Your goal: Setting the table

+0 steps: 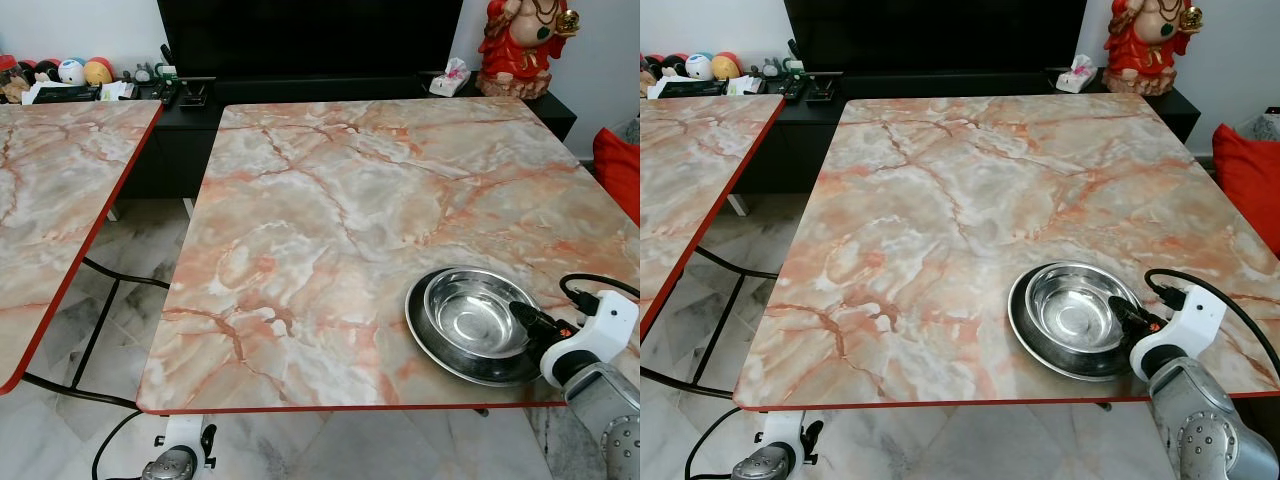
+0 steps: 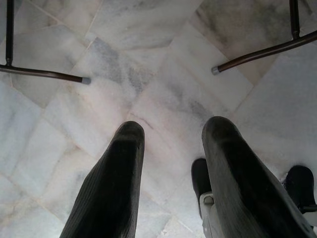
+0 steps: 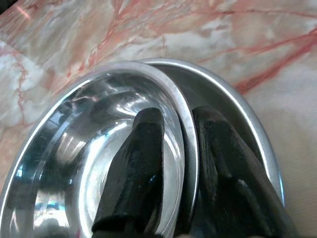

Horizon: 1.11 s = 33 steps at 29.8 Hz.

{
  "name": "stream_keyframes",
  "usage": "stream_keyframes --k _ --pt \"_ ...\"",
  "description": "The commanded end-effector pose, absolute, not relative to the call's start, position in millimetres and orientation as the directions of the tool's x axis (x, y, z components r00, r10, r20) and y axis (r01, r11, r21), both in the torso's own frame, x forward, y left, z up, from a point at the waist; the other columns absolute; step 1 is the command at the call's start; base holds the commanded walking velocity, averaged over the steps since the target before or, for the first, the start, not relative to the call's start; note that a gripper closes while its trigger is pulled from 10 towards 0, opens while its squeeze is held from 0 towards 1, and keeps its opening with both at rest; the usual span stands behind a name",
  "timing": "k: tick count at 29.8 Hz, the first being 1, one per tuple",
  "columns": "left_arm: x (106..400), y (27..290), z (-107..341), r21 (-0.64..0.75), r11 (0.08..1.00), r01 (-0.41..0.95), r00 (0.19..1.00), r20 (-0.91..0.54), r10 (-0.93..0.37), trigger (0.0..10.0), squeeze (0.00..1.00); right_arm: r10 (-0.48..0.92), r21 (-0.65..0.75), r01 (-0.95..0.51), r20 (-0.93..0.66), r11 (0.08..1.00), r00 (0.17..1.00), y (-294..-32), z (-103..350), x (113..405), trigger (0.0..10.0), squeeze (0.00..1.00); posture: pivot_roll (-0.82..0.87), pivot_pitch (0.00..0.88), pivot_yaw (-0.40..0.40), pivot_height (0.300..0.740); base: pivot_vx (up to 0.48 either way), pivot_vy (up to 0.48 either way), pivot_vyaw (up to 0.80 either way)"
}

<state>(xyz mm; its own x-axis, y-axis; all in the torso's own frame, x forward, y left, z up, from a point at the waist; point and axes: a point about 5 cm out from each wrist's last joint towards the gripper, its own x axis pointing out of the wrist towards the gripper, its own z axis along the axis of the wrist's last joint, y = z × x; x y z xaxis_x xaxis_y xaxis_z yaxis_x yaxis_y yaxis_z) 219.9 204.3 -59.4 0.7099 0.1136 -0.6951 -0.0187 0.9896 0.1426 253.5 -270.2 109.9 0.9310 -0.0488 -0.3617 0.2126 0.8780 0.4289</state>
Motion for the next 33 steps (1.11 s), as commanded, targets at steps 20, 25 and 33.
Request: stream_keyframes --k 20,25,33 --pt "218.3 205.0 -60.9 0.146 0.989 -0.020 0.695 -0.710 0.118 10.0 0.00 -0.064 0.408 0.203 -0.329 0.890 0.942 -276.4 119.6 254.8 10.0 0.00 -0.06 0.054 0.016 0.740 0.000 0.000 0.00" --pt "218.7 204.9 -60.6 0.145 0.989 -0.020 0.696 -0.709 0.118 10.0 0.00 -0.065 0.410 0.184 -0.286 0.894 0.956 -277.8 126.6 256.0 10.0 0.00 -0.06 0.054 0.016 0.740 0.000 0.000 0.00" --pt "219.0 204.9 -60.5 0.145 0.989 -0.020 0.696 -0.708 0.118 10.0 0.00 -0.049 0.438 0.126 -0.184 0.890 0.982 -275.3 140.6 259.4 10.0 0.00 -0.06 0.054 0.016 0.740 0.000 0.000 0.00"
